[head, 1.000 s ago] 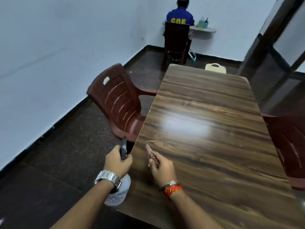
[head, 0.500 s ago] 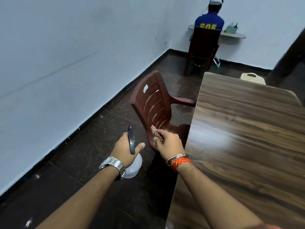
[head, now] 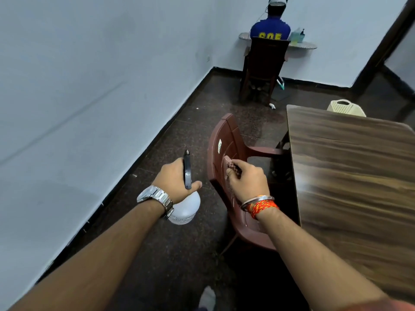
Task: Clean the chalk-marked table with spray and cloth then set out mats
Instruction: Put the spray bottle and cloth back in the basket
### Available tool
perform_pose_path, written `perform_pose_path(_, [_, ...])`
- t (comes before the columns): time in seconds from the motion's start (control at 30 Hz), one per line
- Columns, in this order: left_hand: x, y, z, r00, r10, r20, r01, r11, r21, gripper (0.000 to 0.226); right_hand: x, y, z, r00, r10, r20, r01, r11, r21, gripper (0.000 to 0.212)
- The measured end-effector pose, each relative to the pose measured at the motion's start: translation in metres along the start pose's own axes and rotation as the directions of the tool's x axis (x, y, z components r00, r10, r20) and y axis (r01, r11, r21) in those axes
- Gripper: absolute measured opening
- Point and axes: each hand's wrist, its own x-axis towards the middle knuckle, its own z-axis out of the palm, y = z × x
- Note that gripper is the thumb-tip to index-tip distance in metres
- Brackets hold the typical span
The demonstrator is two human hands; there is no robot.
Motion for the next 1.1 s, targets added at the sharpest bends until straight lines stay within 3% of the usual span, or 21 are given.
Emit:
perform_pose_path(0.23, [0.145,-0.007,-0.008,0.992,0.126,0.017,-0.127,0.992,0.007,0.035,0.126,-0.010,0.042,0.993,0.017,-0.114,-0.017,1.000,-0.004,0.028])
perform_pose_path(0.43, [0.258,-0.009,-0.010,0.980,0.190,0.062,-0.187,0.981,-0.039,0.038,0.223,-0.028,0.072,0.995,0.069,-0.078,-0.072,0.997,-0.035,0.031])
perform_pose_path(0.77, [0.465,-0.043,-0.002,0.910,0.367,0.192,-0.351,0.929,-0.115,0.048,0.381,-0.022,0.144,0.939,0.276,-0.207,-0.302,0.947,-0.109,0.029])
perform_pose_path(1.1, [0.645,-0.021,0.020,0.796,0.479,0.371,-0.456,0.877,-0.155,0.067,0.497,0.010,0.166,0.828,0.503,-0.246,-0.555,0.799,-0.232,0.026])
